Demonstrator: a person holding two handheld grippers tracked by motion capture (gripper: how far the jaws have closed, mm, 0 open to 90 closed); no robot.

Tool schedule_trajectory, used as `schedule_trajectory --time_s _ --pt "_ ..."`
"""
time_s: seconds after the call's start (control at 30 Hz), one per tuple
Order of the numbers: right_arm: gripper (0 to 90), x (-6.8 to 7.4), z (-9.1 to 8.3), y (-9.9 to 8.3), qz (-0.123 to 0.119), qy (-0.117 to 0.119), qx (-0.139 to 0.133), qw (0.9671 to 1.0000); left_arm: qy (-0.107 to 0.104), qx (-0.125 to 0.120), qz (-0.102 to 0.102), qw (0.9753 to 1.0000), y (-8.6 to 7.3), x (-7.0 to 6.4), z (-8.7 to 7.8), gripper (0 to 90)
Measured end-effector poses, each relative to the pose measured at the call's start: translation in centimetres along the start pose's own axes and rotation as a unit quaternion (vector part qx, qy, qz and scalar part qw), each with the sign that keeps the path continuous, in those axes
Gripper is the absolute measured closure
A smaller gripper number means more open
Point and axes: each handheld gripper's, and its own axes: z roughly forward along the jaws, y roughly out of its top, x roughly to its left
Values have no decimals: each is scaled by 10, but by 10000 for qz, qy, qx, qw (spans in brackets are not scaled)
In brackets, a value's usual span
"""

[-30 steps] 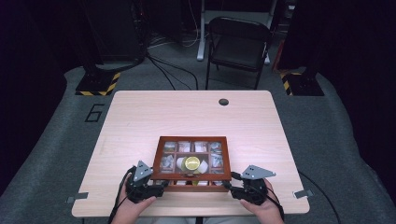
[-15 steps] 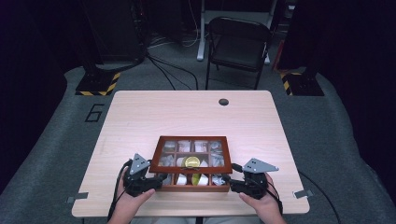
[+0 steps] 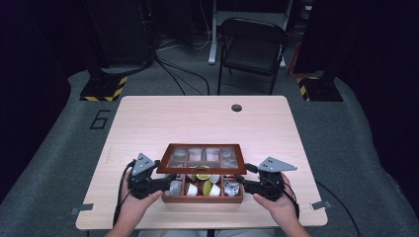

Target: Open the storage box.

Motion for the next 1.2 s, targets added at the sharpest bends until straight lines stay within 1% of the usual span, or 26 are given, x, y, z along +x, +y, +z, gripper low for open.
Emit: schedule_trajectory --time_s 0.07,0.2,0.3,0.33,0.4,0.47,0.5,0.57,0.63,0.67,0.83,0.9,1.03,1.1,1.2 --pt "418 -1 0 4 -2 -24 6 10000 0 -16 -36 10000 4 1 0 231" --pt "418 -4 0 11 66 16 -53 10000 -2 -50 -46 10000 11 3 0 232" --pt "418 -6 0 17 132 39 -32 9999 -19 -71 -145 9999 15 5 0 232" --pt "417 -6 0 19 166 32 -17 9999 -9 -83 -156 9998 16 5 0 232" --pt "417 -6 0 20 154 25 -15 9999 11 -83 -160 9998 17 4 1 232" --pt "411 -6 1 22 151 -25 3 9999 34 -104 -169 9998 19 3 2 232" --pt "409 -5 2 23 174 -45 17 9998 57 -77 -145 9998 20 2 2 232" --pt "404 -5 3 26 163 -118 26 9998 130 -95 -134 9998 22 1 3 230" --pt "403 -5 3 27 172 -126 18 9998 138 -106 -140 9998 23 1 4 230" --pt "396 -4 3 29 277 -133 9 9995 145 -102 -158 9997 25 1 4 229" --pt "370 -4 5 33 292 -161 -26 9994 162 -150 -238 9995 28 3 6 226" --pt "364 -4 5 33 297 -172 -32 9994 167 -132 -242 9995 28 3 7 224" --pt "348 -3 8 36 307 -232 -14 9993 183 -120 -284 9994 31 3 9 212" --pt "344 -3 9 37 301 -275 -29 9992 200 -168 -334 9991 32 4 11 208" --pt "340 -2 10 41 329 -348 -47 9988 223 -189 -337 9990 35 5 12 206"
